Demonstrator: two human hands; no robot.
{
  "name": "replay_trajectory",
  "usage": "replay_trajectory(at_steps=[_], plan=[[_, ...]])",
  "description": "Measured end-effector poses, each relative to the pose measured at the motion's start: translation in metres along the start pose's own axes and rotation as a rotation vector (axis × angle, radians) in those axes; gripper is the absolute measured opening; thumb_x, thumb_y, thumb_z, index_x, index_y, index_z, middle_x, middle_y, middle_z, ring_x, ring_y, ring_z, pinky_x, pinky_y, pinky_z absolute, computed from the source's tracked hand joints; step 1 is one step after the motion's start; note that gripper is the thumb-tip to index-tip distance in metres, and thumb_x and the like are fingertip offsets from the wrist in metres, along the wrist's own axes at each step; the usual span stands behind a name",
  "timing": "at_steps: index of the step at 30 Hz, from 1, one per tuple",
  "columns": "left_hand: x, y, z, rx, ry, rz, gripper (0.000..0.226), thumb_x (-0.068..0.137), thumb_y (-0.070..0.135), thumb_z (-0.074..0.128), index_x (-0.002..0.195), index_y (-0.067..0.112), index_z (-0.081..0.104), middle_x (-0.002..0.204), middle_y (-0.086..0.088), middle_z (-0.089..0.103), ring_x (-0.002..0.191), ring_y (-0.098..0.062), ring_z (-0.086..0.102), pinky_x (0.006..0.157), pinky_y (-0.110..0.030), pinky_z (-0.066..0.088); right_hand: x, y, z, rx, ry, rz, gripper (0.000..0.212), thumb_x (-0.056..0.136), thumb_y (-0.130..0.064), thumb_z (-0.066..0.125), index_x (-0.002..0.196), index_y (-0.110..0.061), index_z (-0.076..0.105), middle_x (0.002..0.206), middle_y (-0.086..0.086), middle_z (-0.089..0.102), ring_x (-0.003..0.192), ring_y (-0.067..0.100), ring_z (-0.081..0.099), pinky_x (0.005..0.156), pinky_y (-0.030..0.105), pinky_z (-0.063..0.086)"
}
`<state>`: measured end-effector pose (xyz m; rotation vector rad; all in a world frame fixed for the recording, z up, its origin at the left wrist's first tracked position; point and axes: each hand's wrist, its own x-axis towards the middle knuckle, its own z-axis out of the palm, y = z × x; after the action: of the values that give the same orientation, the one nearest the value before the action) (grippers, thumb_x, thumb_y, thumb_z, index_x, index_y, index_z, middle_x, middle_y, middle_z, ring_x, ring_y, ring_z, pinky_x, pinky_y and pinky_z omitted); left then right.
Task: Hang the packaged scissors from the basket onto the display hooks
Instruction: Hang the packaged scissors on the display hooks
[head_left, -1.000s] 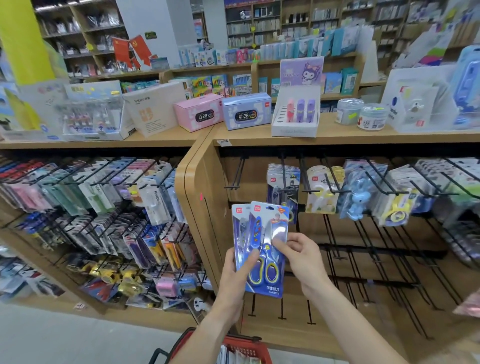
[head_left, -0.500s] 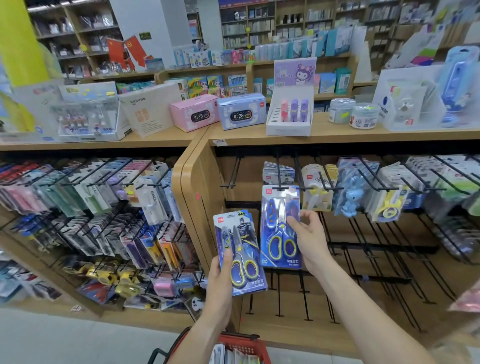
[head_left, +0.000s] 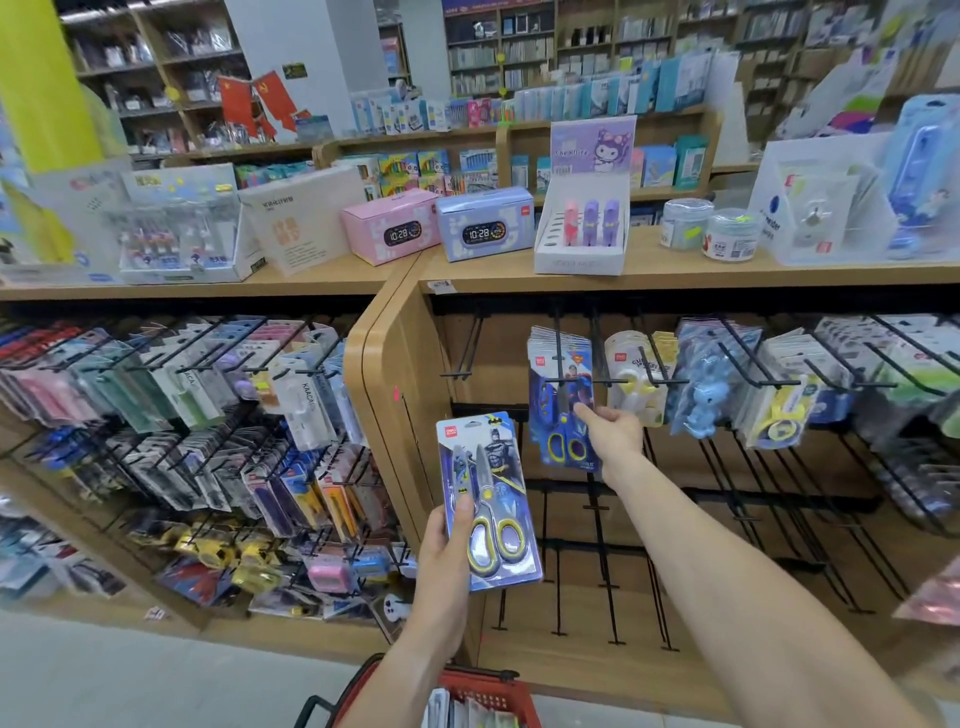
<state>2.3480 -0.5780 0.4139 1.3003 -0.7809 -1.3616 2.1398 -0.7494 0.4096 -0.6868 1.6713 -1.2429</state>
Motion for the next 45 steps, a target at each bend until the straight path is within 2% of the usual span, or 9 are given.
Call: replay_trajectory(at_steps=[4,8,12,17,20,23,35,42,45], plan=[[0.001,-0.004,0.004,0.03,-0.022,-0.011,0.038,0.099,0.053,0.062,0.13,0.029,0.063,0.127,0.003,0.075,0.12,-0.022,0.071,0.11,-0.053,0.051,-0.047,0.011,-0.013,-0.112,0.075,-0.173,0.053,0.089,-0.035,0.082,0.13,-0.011,0.059,0.118,-0.004,0.06,0.108,0.015,0.056,0.093,0.031,0.044],[0.001,-0.009,0.016,0.029,-0.062,0.011,0.043,0.094,0.046,0.067,0.126,0.018,0.061,0.117,-0.005,0.079,0.107,-0.026,0.077,0.097,-0.048,0.06,-0.103,0.03,-0.015,0.029,-0.218,-0.153,0.043,0.085,-0.045,0.083,0.113,-0.016,0.069,0.104,-0.002,0.075,0.095,0.017,0.074,0.079,0.029,0.055],[0.0,-0.008,0.026,0.027,-0.085,0.027,0.044,0.093,0.039,0.071,0.125,0.012,0.057,0.111,-0.008,0.08,0.1,-0.029,0.078,0.083,-0.042,0.064,-0.116,0.037,-0.014,0.067,-0.294,-0.125,0.034,0.081,-0.018,0.089,0.108,-0.01,0.07,0.1,0.009,0.078,0.089,0.025,0.078,0.077,0.04,0.064],[0.006,-0.004,0.026,0.019,-0.032,0.023,0.034,0.105,0.044,0.057,0.118,0.012,0.058,0.107,-0.007,0.079,0.098,-0.027,0.078,0.091,-0.048,0.06,-0.111,0.032,-0.019,0.178,-0.277,-0.165,0.028,0.091,-0.013,0.079,0.114,-0.012,0.062,0.108,0.009,0.077,0.095,0.026,0.077,0.076,0.039,0.064],[0.008,-0.003,0.02,0.034,-0.011,0.038,0.033,0.107,0.041,0.054,0.114,0.009,0.056,0.099,-0.007,0.078,0.088,-0.023,0.077,0.08,-0.039,0.06,-0.105,0.025,-0.019,0.22,-0.276,-0.179,0.025,0.097,-0.016,0.073,0.117,-0.015,0.058,0.108,0.006,0.079,0.097,0.029,0.076,0.082,0.049,0.063],[0.008,-0.006,0.011,0.058,0.01,0.046,0.029,0.108,0.038,0.053,0.112,0.009,0.056,0.094,-0.003,0.079,0.084,-0.018,0.077,0.067,-0.027,0.06,-0.103,0.015,-0.02,0.283,-0.278,-0.182,0.02,0.1,-0.015,0.068,0.117,-0.014,0.057,0.105,0.004,0.079,0.092,0.027,0.078,0.073,0.042,0.062],[0.01,-0.013,-0.006,0.049,0.063,0.014,0.029,0.106,0.039,0.056,0.114,0.01,0.056,0.106,-0.009,0.079,0.094,-0.026,0.079,0.078,-0.039,0.061,-0.069,-0.004,-0.006,0.189,-0.101,-0.186,0.006,0.102,-0.02,0.065,0.103,-0.021,0.06,0.108,0.002,0.071,0.098,0.014,0.067,0.084,0.037,0.054],[0.01,-0.01,-0.01,0.025,-0.033,-0.001,0.027,0.098,0.022,0.07,0.121,0.014,0.057,0.114,-0.009,0.078,0.1,-0.031,0.078,0.088,-0.045,0.062,-0.028,-0.03,0.003,0.14,-0.051,-0.017,0.027,0.095,-0.03,0.076,0.095,-0.01,0.058,0.108,0.004,0.059,0.105,0.021,0.05,0.096,0.04,0.042],[0.01,-0.006,-0.008,0.056,-0.116,0.025,0.03,0.098,0.021,0.071,0.123,0.014,0.056,0.115,-0.006,0.079,0.102,-0.029,0.078,0.083,-0.039,0.063,-0.021,-0.025,-0.002,0.109,0.012,-0.002,0.039,0.09,-0.034,0.081,0.116,-0.008,0.067,0.119,0.006,0.063,0.108,0.021,0.053,0.094,0.035,0.04]])
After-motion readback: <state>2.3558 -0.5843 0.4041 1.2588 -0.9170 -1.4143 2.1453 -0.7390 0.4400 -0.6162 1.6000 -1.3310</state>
